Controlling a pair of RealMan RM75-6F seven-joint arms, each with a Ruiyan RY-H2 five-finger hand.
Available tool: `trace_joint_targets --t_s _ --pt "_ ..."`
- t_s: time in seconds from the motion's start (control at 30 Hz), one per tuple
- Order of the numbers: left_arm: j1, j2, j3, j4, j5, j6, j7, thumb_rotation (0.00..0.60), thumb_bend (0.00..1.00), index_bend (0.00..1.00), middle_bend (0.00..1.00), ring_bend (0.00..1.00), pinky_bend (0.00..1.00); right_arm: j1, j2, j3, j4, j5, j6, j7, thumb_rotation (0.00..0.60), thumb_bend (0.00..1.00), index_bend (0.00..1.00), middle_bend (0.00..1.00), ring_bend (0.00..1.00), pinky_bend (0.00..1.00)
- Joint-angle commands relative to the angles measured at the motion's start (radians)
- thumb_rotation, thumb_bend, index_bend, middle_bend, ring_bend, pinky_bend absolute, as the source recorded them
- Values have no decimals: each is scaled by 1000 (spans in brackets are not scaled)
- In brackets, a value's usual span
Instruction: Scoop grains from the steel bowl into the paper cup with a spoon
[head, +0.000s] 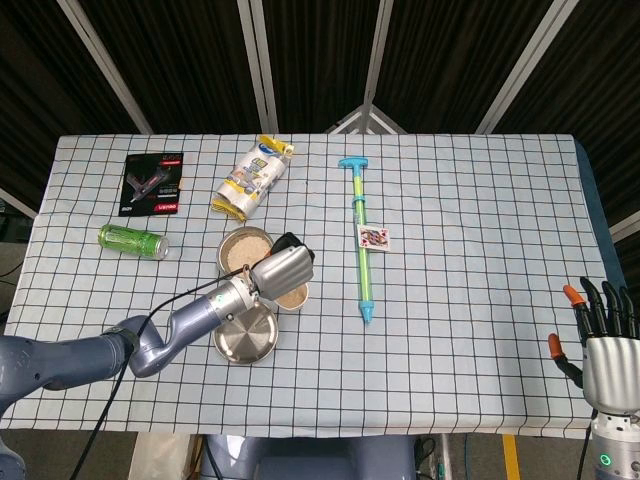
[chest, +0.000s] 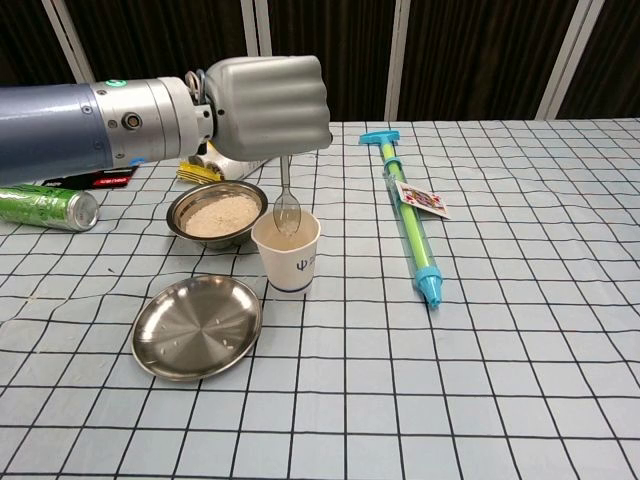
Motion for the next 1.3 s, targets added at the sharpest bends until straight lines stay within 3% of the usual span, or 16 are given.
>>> trace_joint_targets --t_s 0.03,0.77,1.03,1.3 --pt "-10 11 8 10 36 -12 2 600 471 579 989 1000 1000 0 0 0 0 0 0 1 600 383 184 131 0 0" --pt "-40 64 16 -22 173 -103 39 600 471 581 989 1000 1000 0 0 0 0 0 0 1 600 383 184 131 0 0" --pt "-48 87 -16 -40 189 -114 44 600 471 581 989 1000 1000 0 -1 1 0 1 0 3 600 382 184 131 0 0" --pt "-37 89 -14 -59 207 -140 58 600 471 582 989 1000 1000 0 1 0 -3 2 -2 1 600 383 184 131 0 0"
